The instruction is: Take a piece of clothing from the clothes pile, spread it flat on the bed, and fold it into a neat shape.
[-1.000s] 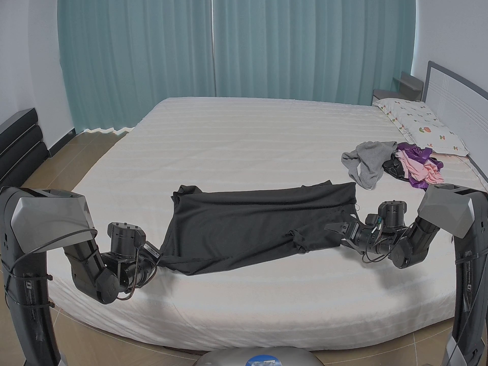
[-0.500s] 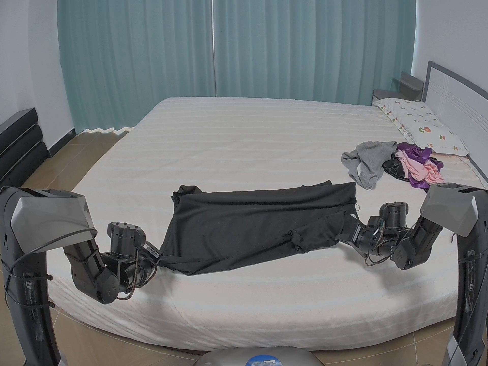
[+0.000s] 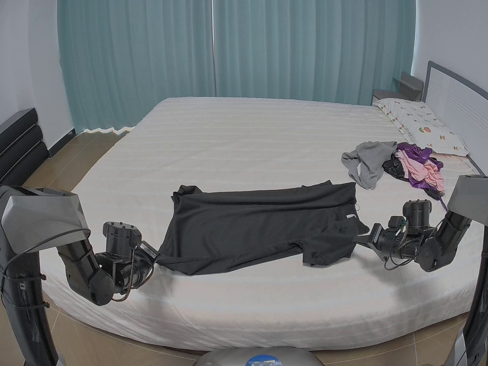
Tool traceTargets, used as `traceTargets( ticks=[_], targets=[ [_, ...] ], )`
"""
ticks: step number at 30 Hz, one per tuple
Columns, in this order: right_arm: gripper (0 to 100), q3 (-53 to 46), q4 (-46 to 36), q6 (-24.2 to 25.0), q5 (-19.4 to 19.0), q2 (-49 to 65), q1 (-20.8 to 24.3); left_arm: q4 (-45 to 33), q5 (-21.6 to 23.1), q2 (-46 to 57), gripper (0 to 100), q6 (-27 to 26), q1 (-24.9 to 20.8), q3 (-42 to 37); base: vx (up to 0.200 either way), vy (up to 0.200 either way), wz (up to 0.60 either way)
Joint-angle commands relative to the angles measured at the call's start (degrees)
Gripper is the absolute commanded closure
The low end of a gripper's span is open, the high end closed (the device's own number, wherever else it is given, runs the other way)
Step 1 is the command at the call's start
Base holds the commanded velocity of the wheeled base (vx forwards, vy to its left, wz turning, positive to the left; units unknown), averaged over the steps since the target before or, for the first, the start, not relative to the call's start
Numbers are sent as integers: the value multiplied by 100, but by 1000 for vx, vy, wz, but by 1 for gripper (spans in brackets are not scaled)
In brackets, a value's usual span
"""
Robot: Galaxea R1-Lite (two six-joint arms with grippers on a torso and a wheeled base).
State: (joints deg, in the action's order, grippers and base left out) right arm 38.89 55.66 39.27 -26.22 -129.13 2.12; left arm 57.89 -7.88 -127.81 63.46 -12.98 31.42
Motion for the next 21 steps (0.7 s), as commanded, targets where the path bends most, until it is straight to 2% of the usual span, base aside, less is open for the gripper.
traceTargets(
  ticks=[1, 11, 21],
  targets=[
    [100, -663, -3, -7, -23, 855, -282, -6, -12, 555, 100, -89, -2, -303, 0, 0, 0],
    [100, -1551, -55, -42, -146, 1760, -564, -6, -4, 854, 100, -625, -46, -804, 0, 0, 0],
    [100, -2280, -55, -402, -129, 2288, -669, -76, -4, 1082, 100, -774, -64, -1015, 0, 0, 0]
  ],
)
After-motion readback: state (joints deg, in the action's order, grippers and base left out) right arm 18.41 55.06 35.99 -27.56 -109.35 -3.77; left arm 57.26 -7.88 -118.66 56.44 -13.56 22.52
